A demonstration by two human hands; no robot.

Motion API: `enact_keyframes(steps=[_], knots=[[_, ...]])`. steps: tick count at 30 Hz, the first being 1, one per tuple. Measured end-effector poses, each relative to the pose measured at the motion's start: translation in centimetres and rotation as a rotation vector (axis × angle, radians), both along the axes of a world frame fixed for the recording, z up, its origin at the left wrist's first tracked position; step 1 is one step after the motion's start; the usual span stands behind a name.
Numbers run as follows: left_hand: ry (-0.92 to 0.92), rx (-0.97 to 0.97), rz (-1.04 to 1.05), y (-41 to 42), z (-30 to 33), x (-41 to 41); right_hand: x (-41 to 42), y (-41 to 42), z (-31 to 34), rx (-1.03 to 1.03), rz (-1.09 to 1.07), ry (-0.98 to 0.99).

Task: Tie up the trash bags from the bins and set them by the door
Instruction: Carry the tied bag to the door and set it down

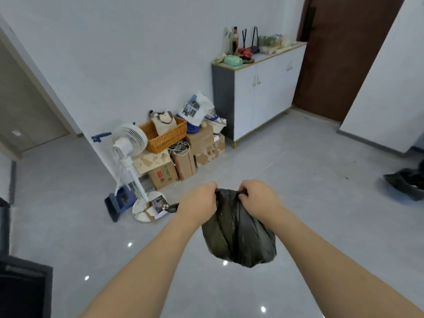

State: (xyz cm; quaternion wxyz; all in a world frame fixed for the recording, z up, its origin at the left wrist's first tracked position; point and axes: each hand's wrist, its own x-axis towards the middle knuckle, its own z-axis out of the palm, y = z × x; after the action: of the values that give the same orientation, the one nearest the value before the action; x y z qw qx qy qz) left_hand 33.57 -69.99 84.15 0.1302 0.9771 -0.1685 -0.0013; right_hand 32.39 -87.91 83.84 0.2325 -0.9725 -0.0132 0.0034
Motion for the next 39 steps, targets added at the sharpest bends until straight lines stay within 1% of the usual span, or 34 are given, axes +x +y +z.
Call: enact_keyframes(steps=[3,6,11,15,17,21,23,25,29,36,39], knots=[[0.005,0.008,-0.06,-3.9,0.1,4.8,4.1,-4.1,-0.1,0.007,-0.039,-0.005],[-0.009,-0.01,-0.105,-8.0,-0.5,11.6,9.7,-8.7,-0.6,0.056,-0.065,-0.026],[-0.015,0.007,-0.223,-15.5,0.6,22.6,19.0,-16.4,0.1,0.091,-0.186,-0.008],[0.0,-0.036,-0.228,-23.1,1.0,31.8,27.0,-23.2,0.5,0.141,-0.247,-0.038],[-0.001,-0.042,-0.23,-27.5,0.8,36.0,30.8,-27.3,0.4,0.134,-0.272,-0.038],[-0.043,-0.047,-0.231,-37.1,0.2,44.0,38.5,-36.9,0.2,0.15,-0.254,-0.045],[-0.025,-0.073,-0.219,-42.1,0.2,47.5,42.0,-41.8,0.4,0.151,-0.257,-0.047],[-0.019,-0.045,-0.222,-47.0,0.3,50.9,45.4,-46.6,0.7,0.142,-0.251,-0.018],[0.006,-0.065,-0.226,-56.1,0.9,58.2,52.4,-56.0,1.1,0.14,-0.265,-0.001],[0.034,-0.083,-0.299,-71.5,-1.3,72.2,66.0,-71.1,-1.1,0.124,-0.314,0.03],[0.069,-0.09,-0.358,-78.1,-2.0,79.0,72.0,-77.7,-1.6,0.138,-0.38,0.042]])
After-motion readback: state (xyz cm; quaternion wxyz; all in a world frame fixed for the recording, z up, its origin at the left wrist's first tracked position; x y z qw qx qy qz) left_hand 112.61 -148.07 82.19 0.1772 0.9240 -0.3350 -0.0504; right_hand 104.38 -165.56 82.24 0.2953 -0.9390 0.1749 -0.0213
